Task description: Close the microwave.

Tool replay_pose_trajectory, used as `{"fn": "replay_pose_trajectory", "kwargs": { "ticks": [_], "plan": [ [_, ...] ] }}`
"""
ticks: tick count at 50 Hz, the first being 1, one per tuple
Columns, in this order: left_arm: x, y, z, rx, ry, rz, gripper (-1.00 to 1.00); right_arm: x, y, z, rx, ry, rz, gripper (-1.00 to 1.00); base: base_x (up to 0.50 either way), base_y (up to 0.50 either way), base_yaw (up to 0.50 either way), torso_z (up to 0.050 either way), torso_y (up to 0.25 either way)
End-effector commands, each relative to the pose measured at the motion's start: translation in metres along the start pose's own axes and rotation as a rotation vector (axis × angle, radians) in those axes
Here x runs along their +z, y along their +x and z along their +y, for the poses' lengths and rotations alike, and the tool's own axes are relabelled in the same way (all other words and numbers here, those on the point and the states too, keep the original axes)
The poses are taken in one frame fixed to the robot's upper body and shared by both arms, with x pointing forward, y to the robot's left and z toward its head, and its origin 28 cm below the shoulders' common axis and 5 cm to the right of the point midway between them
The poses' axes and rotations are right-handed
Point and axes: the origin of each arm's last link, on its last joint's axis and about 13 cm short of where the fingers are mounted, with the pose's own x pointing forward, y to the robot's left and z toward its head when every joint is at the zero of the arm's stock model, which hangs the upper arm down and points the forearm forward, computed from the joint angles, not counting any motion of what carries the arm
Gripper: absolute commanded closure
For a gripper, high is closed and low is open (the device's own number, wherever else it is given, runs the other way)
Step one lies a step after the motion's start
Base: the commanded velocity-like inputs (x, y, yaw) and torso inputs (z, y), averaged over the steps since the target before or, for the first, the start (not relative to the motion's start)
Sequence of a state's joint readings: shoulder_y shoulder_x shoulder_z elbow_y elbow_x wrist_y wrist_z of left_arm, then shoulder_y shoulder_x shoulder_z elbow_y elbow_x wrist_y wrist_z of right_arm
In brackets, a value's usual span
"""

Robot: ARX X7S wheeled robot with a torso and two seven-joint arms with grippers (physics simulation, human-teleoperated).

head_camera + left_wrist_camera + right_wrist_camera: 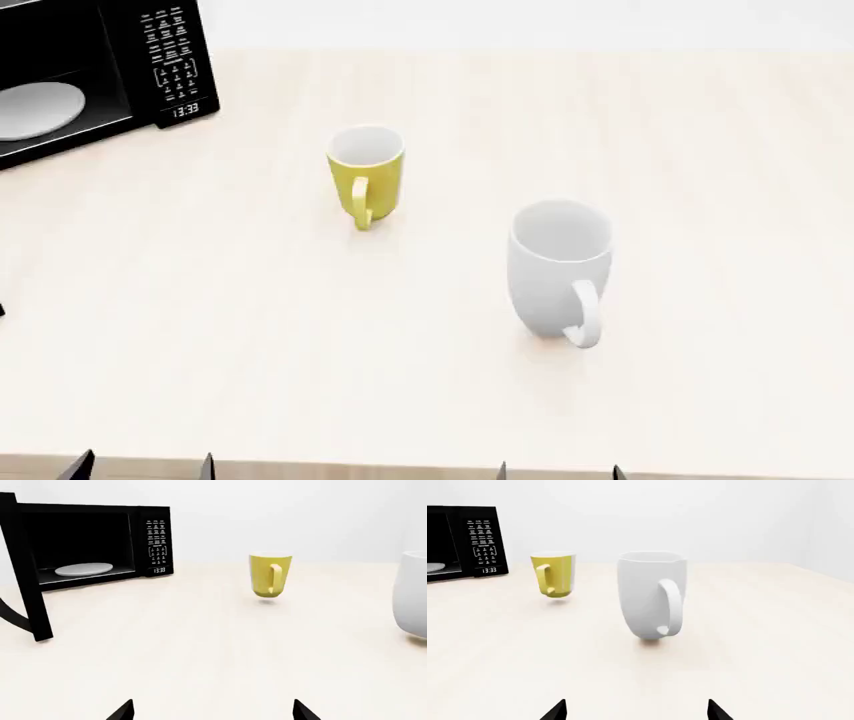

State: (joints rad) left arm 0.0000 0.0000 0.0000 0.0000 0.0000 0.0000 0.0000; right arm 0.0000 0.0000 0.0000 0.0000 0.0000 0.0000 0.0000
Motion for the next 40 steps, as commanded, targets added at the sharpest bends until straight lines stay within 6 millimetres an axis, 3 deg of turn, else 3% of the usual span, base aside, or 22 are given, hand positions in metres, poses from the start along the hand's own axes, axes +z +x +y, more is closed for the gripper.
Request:
{"fn": "replay_pose_trajectory", "kwargs": {
  "ticks": [1,2,27,30,31,36,40],
  "plan": [
    [0.0,-0.001,0.001,0.0,-0.014,-0.009,-1.0,-0.001,0.0,0.0,0.0,-0.001,0.002,-1.0,0.0,0.0,0.0,0.0,0.0],
    [0.0,0.003,0.001,0.04,0.048,-0.024,-1.0,-0.002,0.0,-0.001,-0.014,0.031,-0.016,-1.0,0.0,0.0,0.0,0.0,0.0],
    [0.001,-0.001,0.001,0.01,-0.006,0.001,-1.0,0.003,0.0,0.0,-0.007,-0.003,-0.009,-1.0,0.0,0.0,0.0,0.0,0.0],
    [0.012,-0.001,0.003,0.055,0.017,-0.072,-1.0,0.013,0.001,-0.001,-0.022,-0.025,-0.11,-1.0,0.0,0.0,0.0,0.0,0.0],
    [0.025,0.0,0.006,0.102,0.037,-0.159,-1.0,0.027,0.0,-0.002,-0.056,-0.062,-0.262,-1.0,0.0,0.0,0.0,0.0,0.0],
    [0.073,-0.012,0.017,0.273,0.108,-0.492,-1.0,0.076,-0.012,-0.007,-0.099,0.061,-0.669,-1.0,0.0,0.0,0.0,0.0,0.0],
    [0.105,-0.028,0.023,0.349,0.175,-0.711,-1.0,0.095,-0.023,-0.01,-0.116,0.115,-0.833,-1.0,0.0,0.0,0.0,0.0,0.0]
  ]
}}
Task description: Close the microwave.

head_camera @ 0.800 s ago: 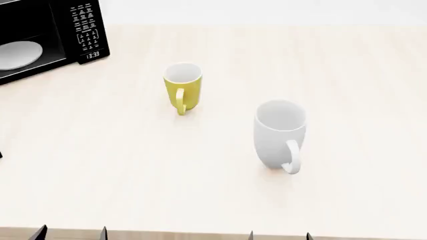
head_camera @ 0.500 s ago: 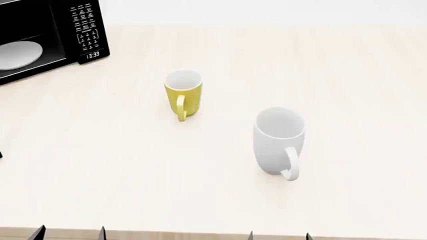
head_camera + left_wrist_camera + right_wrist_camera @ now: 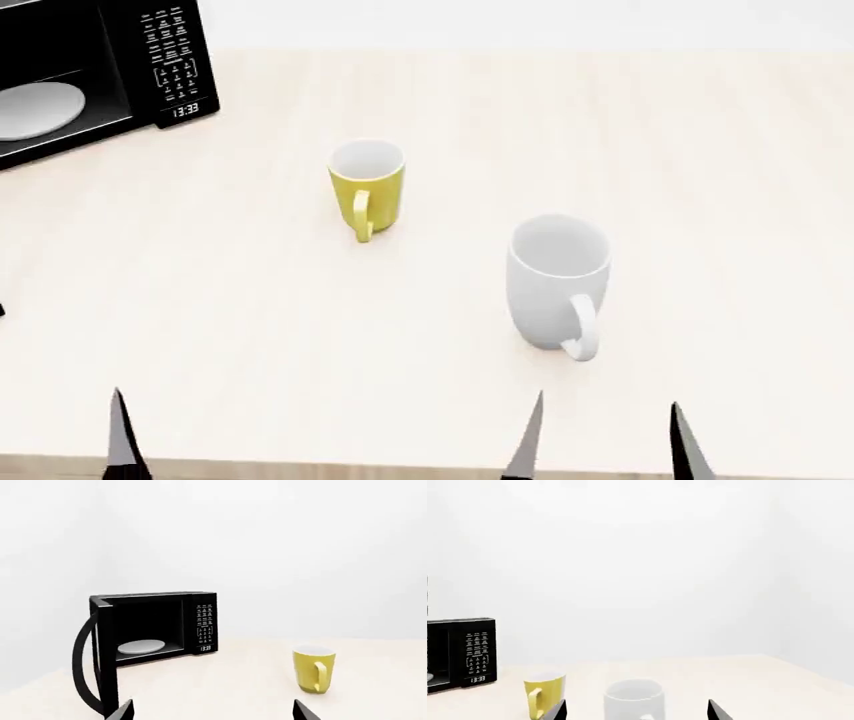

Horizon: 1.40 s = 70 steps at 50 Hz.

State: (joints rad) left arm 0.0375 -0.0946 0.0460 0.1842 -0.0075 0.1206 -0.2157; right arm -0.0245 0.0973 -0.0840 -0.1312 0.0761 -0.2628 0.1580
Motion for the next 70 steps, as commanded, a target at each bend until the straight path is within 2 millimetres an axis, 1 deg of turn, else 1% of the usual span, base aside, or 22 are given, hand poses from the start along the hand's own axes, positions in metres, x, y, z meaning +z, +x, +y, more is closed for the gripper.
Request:
{"fn": "replay_pose_trajectory", "kwargs": {
  "ticks": [1,2,3,8,21,50,70],
  "plan": [
    [0.072,-0.004,0.018,0.208,0.122,-0.459,-1.0,0.06,-0.001,-0.006,-0.071,0.085,-0.494,-1.0,0.0,0.0,0.0,0.0,0.0],
    [0.077,-0.005,0.019,0.21,0.123,-0.497,-1.0,0.064,-0.002,-0.007,-0.068,0.08,-0.535,-1.0,0.0,0.0,0.0,0.0,0.0],
    [0.08,-0.005,0.018,0.208,0.128,-0.503,-1.0,0.065,-0.002,-0.007,-0.067,0.089,-0.539,-1.0,0.0,0.0,0.0,0.0,0.0],
    [0.087,-0.008,0.018,0.21,0.12,-0.534,-1.0,0.069,-0.001,-0.009,-0.077,0.072,-0.567,-1.0,0.0,0.0,0.0,0.0,0.0],
    [0.082,-0.006,0.017,0.199,0.114,-0.504,-1.0,0.064,-0.001,-0.007,-0.066,0.043,-0.546,-1.0,0.0,0.02,0.0,0.0,0.0],
    [0.073,-0.007,0.012,0.16,0.109,-0.467,-1.0,0.058,-0.003,-0.004,-0.047,0.042,-0.504,-1.0,0.0,0.5,0.0,0.0,0.0],
    [0.072,-0.007,0.011,0.152,0.109,-0.459,-1.0,0.056,-0.003,-0.003,-0.038,0.042,-0.489,-1.0,0.0,0.5,0.0,0.0,0.0]
  ]
}}
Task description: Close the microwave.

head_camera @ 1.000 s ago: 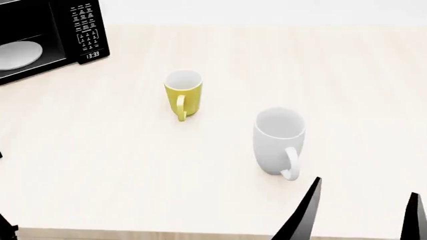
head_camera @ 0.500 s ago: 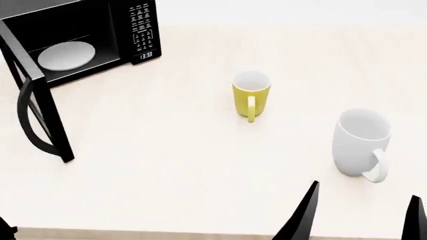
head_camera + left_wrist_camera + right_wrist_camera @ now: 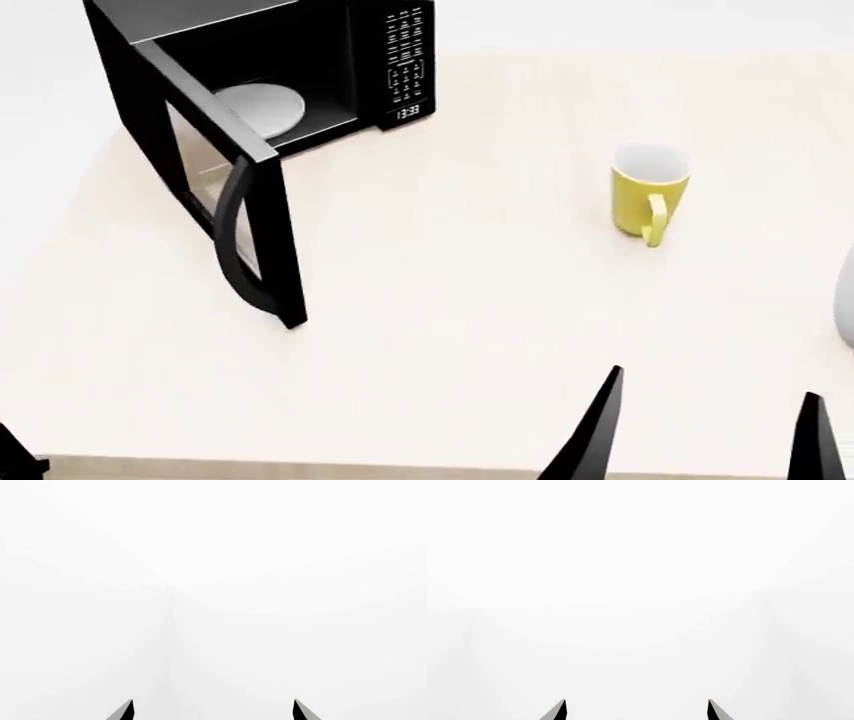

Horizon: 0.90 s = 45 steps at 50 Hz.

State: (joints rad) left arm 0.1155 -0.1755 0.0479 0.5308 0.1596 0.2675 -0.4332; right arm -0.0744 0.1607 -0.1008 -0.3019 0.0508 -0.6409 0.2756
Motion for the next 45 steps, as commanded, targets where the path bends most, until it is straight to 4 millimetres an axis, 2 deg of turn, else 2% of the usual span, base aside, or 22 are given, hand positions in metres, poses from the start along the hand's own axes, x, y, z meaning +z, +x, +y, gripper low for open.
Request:
{"fn": "replay_pose_trajectory", "kwargs": {
  "ticks": [1,16,25,45],
  "plan": [
    [-0.0014,0.0003,-0.0001,-0.004,0.026,0.003,-1.0,0.0001,0.0002,-0.0002,0.007,-0.012,0.002,-1.0,0.0,0.5,0.0,0.0,0.0],
    [-0.0021,0.0,-0.0003,-0.007,0.027,0.005,-1.0,-0.002,-0.0008,0.0012,0.024,-0.026,0.027,-1.0,0.0,0.5,0.0,0.0,0.0],
    [-0.0025,-0.001,-0.001,-0.014,0.024,0.012,-1.0,0.0019,-0.0031,0.0048,0.074,0.041,0.028,-1.0,0.0,0.01,0.0,0.0,0.0],
    [-0.0028,-0.0022,-0.0026,-0.028,0.02,0.017,-1.0,-0.0011,-0.0044,0.0058,0.086,0.021,0.066,-1.0,0.49,-0.02,0.0,0.0,0.0]
  ]
}}
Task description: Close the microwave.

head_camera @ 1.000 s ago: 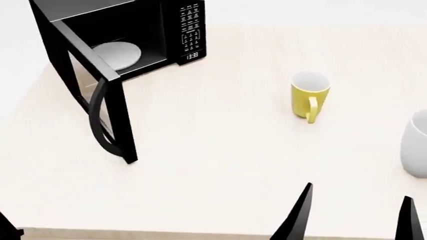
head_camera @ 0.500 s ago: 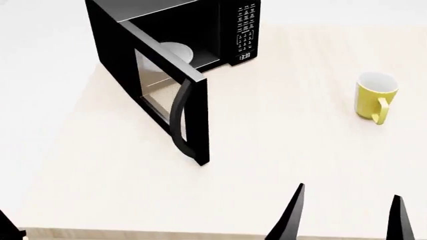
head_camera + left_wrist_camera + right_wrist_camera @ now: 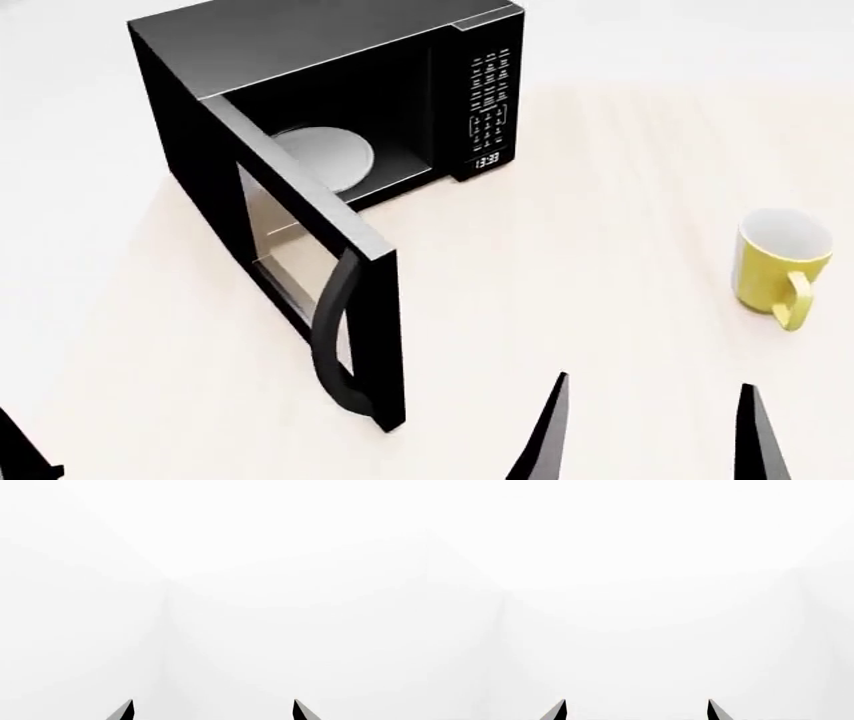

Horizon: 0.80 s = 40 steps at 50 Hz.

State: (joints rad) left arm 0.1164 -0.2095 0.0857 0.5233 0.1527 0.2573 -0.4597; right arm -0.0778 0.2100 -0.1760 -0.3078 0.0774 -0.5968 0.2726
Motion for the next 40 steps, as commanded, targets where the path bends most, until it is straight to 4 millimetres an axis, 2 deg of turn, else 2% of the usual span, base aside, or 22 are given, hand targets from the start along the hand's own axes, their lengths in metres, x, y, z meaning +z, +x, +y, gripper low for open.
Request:
{"fn": "replay_pose_trajectory", "kwargs": {
  "ticks": [1,40],
  "plan": [
    [-0.001,0.0004,-0.0006,-0.005,0.024,0.002,-1.0,0.0009,0.0005,0.0002,0.014,-0.017,0.001,-1.0,0.5,0.0,0.0,0.0,0.0],
    [-0.0023,-0.0013,-0.0012,-0.009,0.021,0.009,-1.0,-0.0008,-0.0014,0.0012,0.02,-0.026,0.009,-1.0,0.5,-0.01,0.0,0.0,0.0]
  ]
}}
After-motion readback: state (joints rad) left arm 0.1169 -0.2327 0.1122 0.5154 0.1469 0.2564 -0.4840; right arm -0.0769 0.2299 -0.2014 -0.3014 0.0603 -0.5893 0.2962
